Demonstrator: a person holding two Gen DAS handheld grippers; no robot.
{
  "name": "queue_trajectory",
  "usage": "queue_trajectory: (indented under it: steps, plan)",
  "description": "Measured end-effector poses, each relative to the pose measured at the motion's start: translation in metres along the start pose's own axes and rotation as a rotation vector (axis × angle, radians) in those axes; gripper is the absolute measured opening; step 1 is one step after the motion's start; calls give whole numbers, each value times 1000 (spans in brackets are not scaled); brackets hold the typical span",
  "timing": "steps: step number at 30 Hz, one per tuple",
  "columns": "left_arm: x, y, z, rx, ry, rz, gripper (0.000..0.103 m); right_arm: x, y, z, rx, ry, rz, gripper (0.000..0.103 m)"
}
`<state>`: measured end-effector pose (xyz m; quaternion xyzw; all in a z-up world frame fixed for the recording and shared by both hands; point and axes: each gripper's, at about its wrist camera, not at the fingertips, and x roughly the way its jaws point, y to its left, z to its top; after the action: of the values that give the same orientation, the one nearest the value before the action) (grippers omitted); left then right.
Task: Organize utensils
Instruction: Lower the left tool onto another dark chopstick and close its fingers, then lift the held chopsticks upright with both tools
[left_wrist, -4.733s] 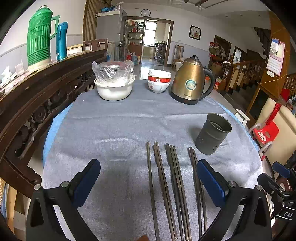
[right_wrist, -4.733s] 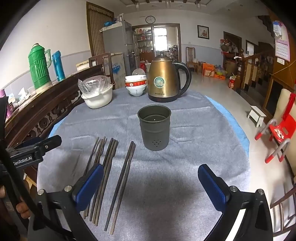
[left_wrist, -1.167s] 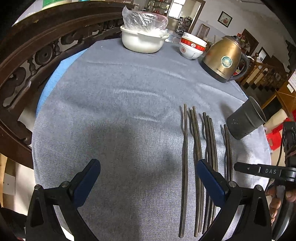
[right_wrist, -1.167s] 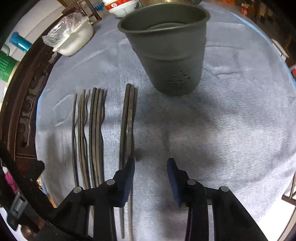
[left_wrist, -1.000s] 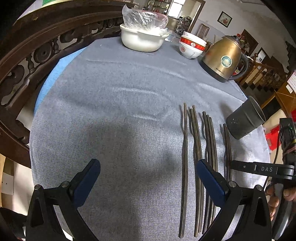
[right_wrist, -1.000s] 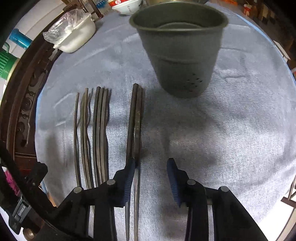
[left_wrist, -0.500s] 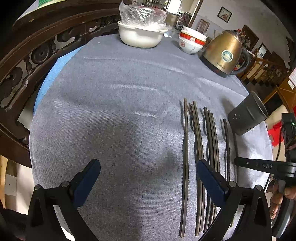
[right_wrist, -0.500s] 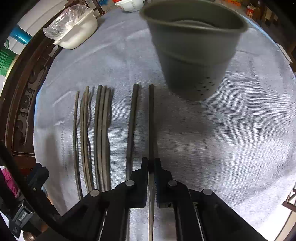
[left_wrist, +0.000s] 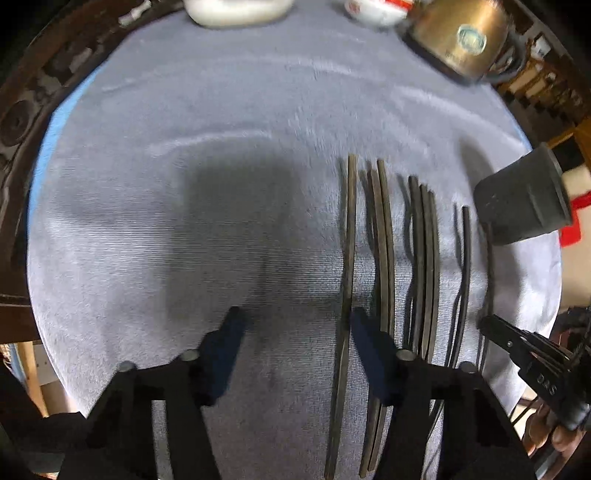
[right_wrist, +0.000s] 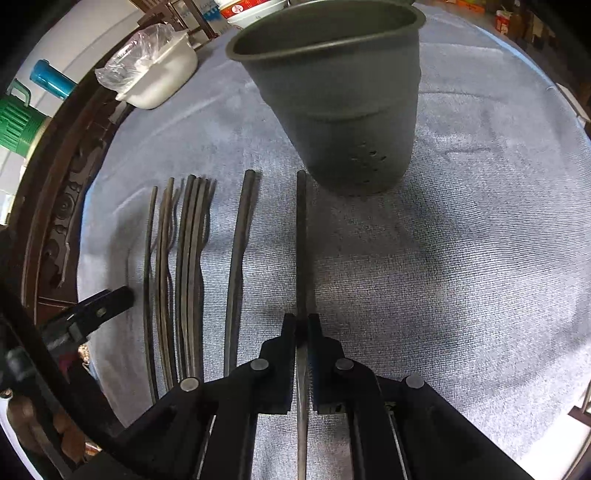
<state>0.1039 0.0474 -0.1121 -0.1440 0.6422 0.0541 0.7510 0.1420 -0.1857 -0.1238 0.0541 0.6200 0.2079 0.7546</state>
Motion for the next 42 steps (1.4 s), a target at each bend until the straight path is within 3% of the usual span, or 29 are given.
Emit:
queue_trajectory:
  steps: [7, 9, 10, 11, 17, 24, 31, 38, 42]
  plan:
    - [9, -14, 18, 82, 114, 102, 45, -4, -6, -3, -22, 3, 30, 8]
    - [11, -17, 22, 96, 135, 124, 33, -4, -7, -4, -33, 5, 33, 8]
    - [11, -20, 25, 102, 143, 134, 15, -6, -8, -4, -35, 4, 35, 8]
    - [12, -20, 27, 106, 161, 121, 8, -7, -9, -3, -38, 4, 35, 8]
    - [12, -8, 30, 106, 237, 19, 6, -1, -4, 2, -55, 8, 33, 8]
    - [14, 5, 27, 163, 282, 29, 6, 6, 10, 11, -104, 70, -12, 8]
    - [21, -6, 33, 208, 318, 53, 6, 21, 41, 28, -220, 194, -144, 10]
    - [25, -24, 28, 225, 286, 30, 5, 33, 74, 32, -322, 235, -257, 8]
    - [11, -6, 23, 158, 236, -55, 5, 21, 80, 24, -291, 154, -199, 6]
